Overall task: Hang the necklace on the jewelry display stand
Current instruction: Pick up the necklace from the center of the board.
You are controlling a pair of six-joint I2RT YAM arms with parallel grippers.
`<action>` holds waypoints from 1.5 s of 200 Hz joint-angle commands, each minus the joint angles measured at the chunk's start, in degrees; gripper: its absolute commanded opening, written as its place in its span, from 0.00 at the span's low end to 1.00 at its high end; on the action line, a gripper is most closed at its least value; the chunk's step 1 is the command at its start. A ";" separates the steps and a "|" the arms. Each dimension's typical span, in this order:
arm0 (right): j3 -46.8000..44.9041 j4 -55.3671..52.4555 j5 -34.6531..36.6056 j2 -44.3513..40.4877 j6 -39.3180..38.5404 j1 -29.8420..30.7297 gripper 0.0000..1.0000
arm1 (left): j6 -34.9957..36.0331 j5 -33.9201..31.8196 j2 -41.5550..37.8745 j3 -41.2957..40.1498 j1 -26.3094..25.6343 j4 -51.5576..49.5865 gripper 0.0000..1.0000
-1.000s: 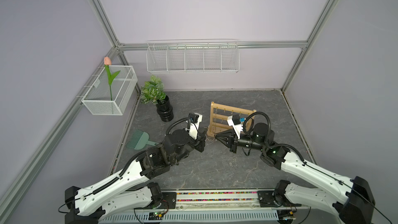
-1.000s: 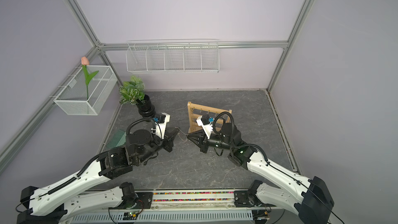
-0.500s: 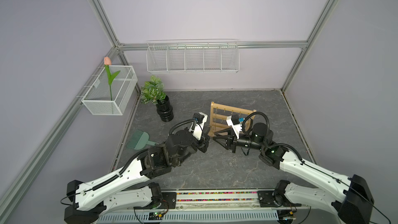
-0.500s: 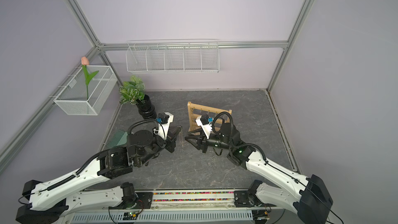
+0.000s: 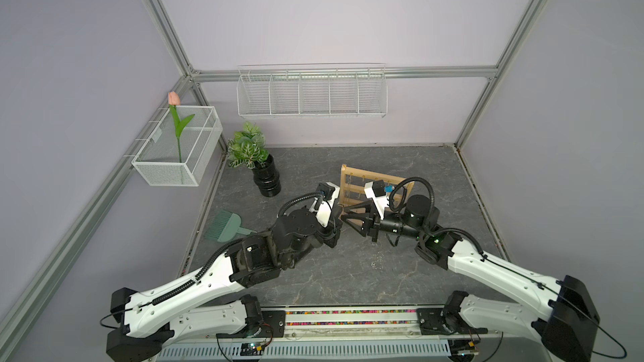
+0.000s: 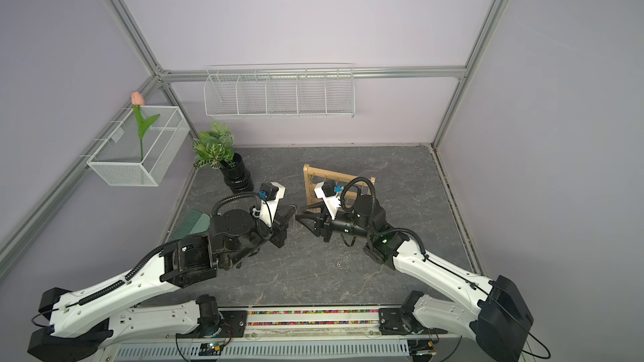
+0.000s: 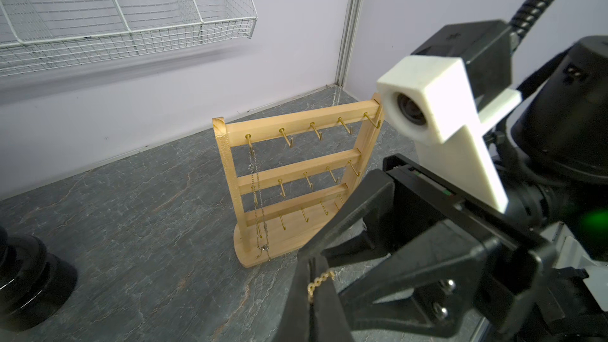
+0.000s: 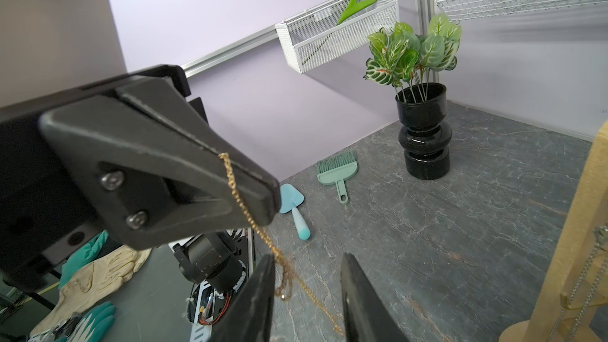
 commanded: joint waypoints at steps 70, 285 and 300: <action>1.37 1.37 5.29 0.13 -1.09 -0.18 0.35 | 0.99 -0.66 0.17 2.18 -0.97 -1.31 0.00; -1.46 -4.36 16.80 -5.35 -3.74 0.08 0.11 | 0.42 -1.60 2.99 -0.22 -1.09 2.05 0.00; -1.29 -6.77 19.18 -7.30 -4.61 0.09 0.11 | 0.49 -3.79 5.28 0.14 -0.87 3.08 0.00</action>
